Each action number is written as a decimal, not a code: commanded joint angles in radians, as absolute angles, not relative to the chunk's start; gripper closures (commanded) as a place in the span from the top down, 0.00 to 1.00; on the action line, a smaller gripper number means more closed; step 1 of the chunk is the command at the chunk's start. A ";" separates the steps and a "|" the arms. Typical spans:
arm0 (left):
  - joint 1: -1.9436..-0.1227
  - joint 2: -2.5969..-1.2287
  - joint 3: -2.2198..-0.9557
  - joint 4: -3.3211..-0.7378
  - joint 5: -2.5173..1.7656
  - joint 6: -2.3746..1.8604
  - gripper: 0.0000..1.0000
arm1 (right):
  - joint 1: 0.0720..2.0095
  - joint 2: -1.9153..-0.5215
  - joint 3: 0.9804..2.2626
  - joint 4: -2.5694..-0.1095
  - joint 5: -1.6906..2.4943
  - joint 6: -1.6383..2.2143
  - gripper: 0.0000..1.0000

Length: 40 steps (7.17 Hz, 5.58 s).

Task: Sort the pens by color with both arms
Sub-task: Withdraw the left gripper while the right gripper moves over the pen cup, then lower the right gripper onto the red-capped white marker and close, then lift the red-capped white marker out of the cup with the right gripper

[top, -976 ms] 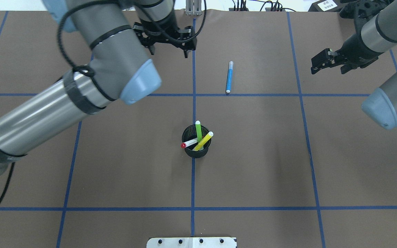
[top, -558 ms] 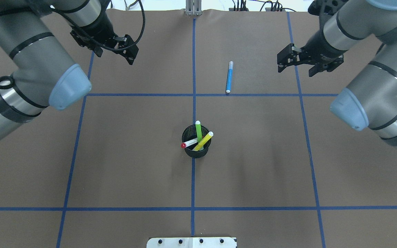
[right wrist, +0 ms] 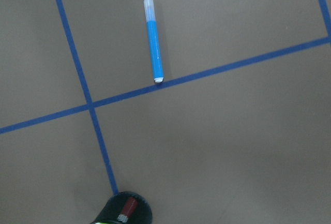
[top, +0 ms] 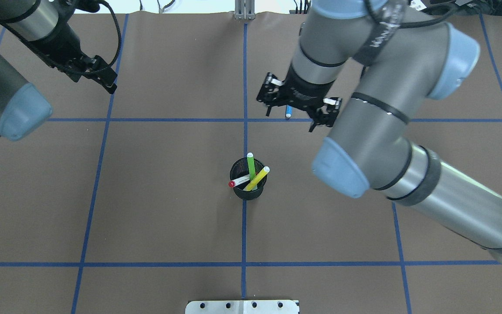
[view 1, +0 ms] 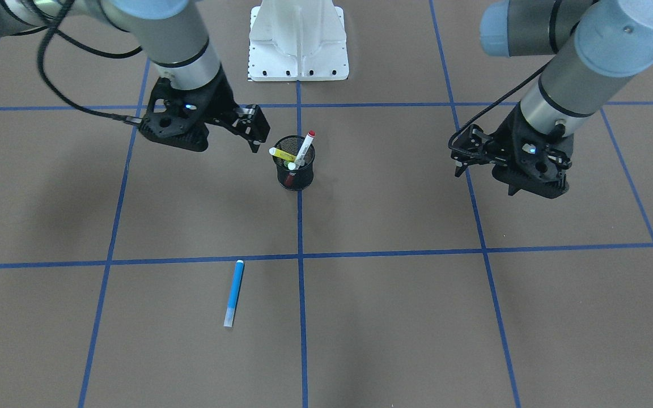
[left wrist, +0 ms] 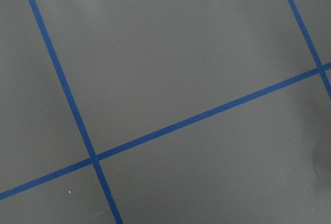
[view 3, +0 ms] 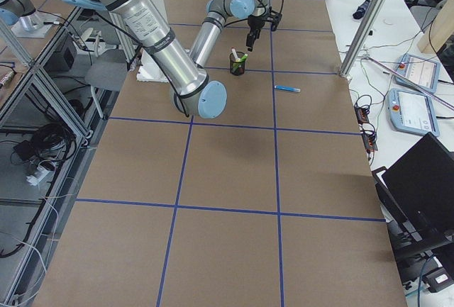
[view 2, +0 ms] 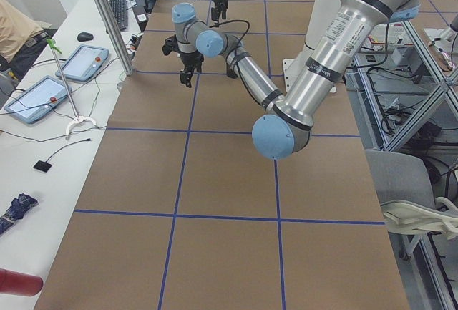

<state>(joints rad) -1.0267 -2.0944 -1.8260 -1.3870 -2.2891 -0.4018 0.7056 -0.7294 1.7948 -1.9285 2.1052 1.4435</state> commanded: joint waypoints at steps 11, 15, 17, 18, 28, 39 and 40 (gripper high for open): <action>-1.042 -2.060 -1.882 -1.387 -2.313 -0.402 1.00 | 0.551 -0.526 1.414 -1.933 2.173 1.401 0.65; -1.042 -2.060 -1.882 -1.387 -2.313 -0.402 1.00 | 0.542 -0.551 1.417 -1.933 2.174 1.385 0.53; -1.042 -2.060 -1.881 -1.387 -2.312 -0.402 1.00 | 0.534 -0.552 1.416 -1.933 2.174 1.385 0.53; -1.042 -2.059 -1.881 -1.387 -2.312 -0.402 1.00 | 0.529 -0.557 1.416 -1.933 2.174 1.384 0.52; -1.039 -2.059 -1.879 -1.387 -2.313 -0.402 1.00 | 0.541 -0.583 1.556 -2.018 2.154 1.384 0.00; -1.034 -2.045 -1.885 -1.388 -2.322 -0.457 1.00 | 0.581 -0.584 1.566 -1.793 1.600 1.240 0.00; -1.034 -2.043 -1.879 -1.388 -2.322 -0.457 1.00 | 0.589 -0.583 1.461 -1.661 1.567 1.198 0.00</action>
<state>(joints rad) -1.0348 -2.0455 -1.8862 -1.3877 -2.3221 -0.4582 0.5827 -0.5846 1.5850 -1.8231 1.6147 1.2368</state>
